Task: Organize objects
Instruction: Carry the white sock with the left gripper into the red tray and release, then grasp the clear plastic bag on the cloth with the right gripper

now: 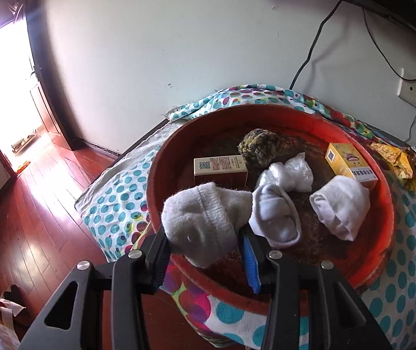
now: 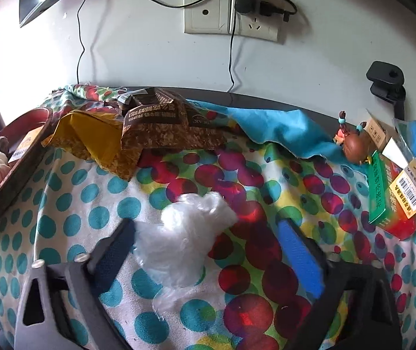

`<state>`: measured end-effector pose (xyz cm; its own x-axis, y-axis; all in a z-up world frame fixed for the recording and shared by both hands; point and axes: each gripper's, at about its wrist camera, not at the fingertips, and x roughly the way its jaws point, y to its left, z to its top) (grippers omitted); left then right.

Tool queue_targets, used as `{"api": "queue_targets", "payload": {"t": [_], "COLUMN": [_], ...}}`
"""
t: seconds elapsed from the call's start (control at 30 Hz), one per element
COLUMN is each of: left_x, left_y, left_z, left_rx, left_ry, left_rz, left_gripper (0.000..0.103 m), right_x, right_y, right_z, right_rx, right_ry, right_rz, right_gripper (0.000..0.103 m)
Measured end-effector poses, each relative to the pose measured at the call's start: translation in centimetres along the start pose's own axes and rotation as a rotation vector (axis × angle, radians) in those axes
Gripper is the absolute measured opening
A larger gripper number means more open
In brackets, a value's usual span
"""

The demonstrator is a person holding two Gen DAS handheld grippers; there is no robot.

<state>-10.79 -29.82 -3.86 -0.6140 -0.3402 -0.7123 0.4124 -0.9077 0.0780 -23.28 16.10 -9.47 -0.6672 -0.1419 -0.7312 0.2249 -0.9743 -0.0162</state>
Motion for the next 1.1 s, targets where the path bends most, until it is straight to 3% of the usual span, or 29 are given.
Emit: {"api": "queue_targets", "payload": {"t": [0.07, 0.17, 0.27, 0.3, 0.37, 0.43, 0.53, 0.6, 0.73, 0.97, 1.1], "left_x": [0.9, 1.8, 2.9, 3.6, 4.0, 3.3, 0.5, -1.7, -5.9, -7.5, -7.5], "left_y": [-0.1, 0.1, -0.3, -0.4, -0.8, -0.9, -0.8, -0.9, -1.3, -3.2, -4.1], "left_z": [0.3, 0.6, 0.7, 0.7, 0.7, 0.6, 0.1, -0.3, -2.4, -8.7, -9.7], "left_rx": [-0.011, -0.040, -0.046, -0.047, -0.029, -0.031, -0.054, -0.051, -0.069, -0.043, -0.012], "left_ry": [0.028, 0.030, 0.045, 0.064, 0.066, 0.031, -0.079, -0.144, -0.212, -0.150, -0.143], "left_rz": [0.003, 0.028, 0.037, 0.048, 0.061, 0.072, 0.043, 0.032, -0.063, -0.125, -0.142], "left_gripper": [0.044, 0.045, 0.050, 0.056, 0.058, 0.072, 0.081, 0.083, 0.085, 0.085, 0.085], "right_x": [0.2, 0.5, 0.7, 0.8, 0.9, 1.0, 1.1, 1.2, 1.1, 1.1, 1.0], "right_y": [0.1, 0.3, 0.6, 0.7, 0.8, 0.7, 0.5, 0.5, 0.7, 1.1, 1.7], "right_z": [0.0, 0.1, 0.1, 0.1, 0.1, 0.1, 0.1, 0.1, 0.1, 0.1, 0.1], "right_rx": [-0.004, -0.012, -0.027, -0.031, -0.035, -0.031, -0.020, -0.023, -0.032, -0.055, -0.088], "right_ry": [0.012, 0.027, 0.036, 0.040, 0.046, 0.052, 0.059, 0.061, 0.061, 0.058, 0.052], "right_rz": [0.004, -0.002, -0.010, -0.011, -0.011, -0.008, -0.009, -0.012, -0.024, -0.050, -0.076], "right_gripper": [0.079, 0.079, 0.079, 0.077, 0.058, 0.048, 0.046, 0.045, 0.044, 0.042, 0.042]}}
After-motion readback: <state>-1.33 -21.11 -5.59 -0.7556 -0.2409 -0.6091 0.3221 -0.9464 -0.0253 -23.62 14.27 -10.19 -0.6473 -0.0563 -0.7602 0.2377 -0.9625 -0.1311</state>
